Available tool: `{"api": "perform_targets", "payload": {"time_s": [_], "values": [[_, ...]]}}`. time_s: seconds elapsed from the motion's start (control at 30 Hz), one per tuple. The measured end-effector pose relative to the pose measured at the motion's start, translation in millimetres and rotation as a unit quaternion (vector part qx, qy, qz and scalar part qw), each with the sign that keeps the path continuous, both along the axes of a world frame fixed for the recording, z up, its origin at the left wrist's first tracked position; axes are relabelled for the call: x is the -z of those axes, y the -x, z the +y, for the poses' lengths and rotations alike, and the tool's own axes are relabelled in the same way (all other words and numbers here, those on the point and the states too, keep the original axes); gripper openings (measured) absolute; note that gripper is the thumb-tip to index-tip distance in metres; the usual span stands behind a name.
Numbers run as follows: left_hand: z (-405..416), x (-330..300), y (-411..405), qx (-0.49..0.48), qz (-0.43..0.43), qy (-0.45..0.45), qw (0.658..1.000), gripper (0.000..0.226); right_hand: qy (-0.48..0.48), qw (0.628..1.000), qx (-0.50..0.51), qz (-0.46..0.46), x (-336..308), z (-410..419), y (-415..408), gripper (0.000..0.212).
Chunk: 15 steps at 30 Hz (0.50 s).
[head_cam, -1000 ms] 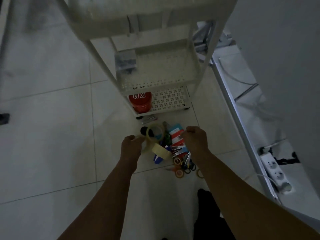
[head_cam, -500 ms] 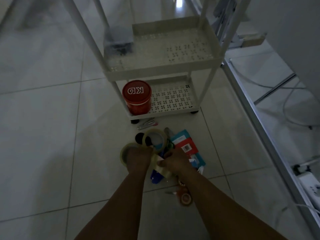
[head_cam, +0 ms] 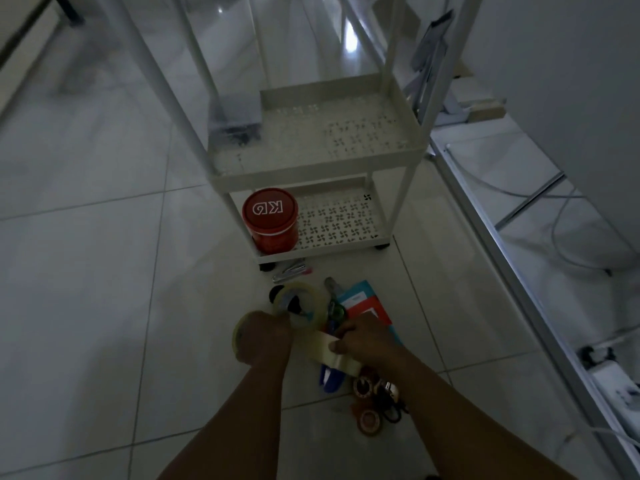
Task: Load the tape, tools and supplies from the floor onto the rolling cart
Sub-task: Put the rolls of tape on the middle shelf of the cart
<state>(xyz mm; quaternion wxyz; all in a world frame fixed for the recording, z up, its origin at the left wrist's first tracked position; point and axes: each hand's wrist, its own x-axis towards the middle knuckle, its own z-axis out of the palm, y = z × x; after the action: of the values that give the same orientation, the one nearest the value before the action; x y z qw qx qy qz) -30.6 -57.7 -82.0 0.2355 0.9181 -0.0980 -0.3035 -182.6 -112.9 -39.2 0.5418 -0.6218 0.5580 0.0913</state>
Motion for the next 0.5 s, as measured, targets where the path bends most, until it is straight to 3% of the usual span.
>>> {"api": "perform_targets", "payload": {"time_s": [0.17,0.27,0.5], "values": [[-5.4,-33.3,-9.8,0.006,-0.023,0.004,1.0,0.038,0.001,0.992,0.128,-0.01,-19.1,-18.3,7.6,0.042],[-11.7,-55.4,-14.8,0.01,-0.009,0.022,1.0,0.036,-0.062,0.959,0.277,-0.013,-29.7,-28.4,10.0,0.041],[-19.8,-79.1,-16.0,0.025,-0.024,0.045,0.998,0.047,-0.106,0.912,0.387,-0.081,-31.8,-20.3,8.9,0.032]]}}
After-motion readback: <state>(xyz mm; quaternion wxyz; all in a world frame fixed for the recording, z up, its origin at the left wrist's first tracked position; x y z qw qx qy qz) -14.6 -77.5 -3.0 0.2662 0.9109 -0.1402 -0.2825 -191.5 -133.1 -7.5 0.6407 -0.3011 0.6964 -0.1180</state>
